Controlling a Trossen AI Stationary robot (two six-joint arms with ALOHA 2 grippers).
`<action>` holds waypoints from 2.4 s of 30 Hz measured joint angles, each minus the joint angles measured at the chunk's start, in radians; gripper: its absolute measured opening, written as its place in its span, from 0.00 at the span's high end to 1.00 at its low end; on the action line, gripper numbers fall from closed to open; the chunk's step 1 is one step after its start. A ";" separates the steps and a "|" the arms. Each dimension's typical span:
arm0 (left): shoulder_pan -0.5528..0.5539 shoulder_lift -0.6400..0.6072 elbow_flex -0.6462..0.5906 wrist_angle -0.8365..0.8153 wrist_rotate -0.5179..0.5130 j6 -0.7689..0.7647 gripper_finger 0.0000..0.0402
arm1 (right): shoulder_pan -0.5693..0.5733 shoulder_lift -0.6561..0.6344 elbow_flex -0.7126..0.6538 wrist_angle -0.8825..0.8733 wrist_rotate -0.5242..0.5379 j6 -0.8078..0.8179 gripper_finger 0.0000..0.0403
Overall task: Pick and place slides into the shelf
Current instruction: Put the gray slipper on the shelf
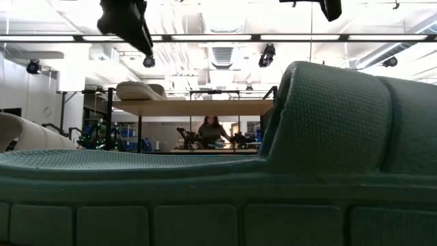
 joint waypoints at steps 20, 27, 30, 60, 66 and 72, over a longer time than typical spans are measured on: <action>0.003 0.000 0.136 0.081 0.156 -0.004 0.59 | 0.000 0.000 0.000 0.002 -0.021 0.068 0.60; -0.038 -0.025 0.229 0.051 0.176 0.027 0.59 | 0.002 0.000 0.000 0.004 -0.063 0.066 0.60; -0.060 -0.055 0.249 0.007 0.184 -0.024 0.59 | 0.002 0.000 0.000 0.007 -0.085 0.057 0.60; -0.425 -0.075 0.260 -0.053 0.410 -0.361 0.59 | 0.002 0.072 0.000 0.066 -0.175 0.098 0.60; -0.494 -0.031 0.245 -0.081 0.415 -0.433 0.59 | 0.002 0.148 0.000 0.165 -0.268 0.124 0.60; -0.542 0.017 0.231 -0.127 0.411 -0.499 0.59 | 0.011 0.189 0.000 0.194 -0.275 0.125 0.60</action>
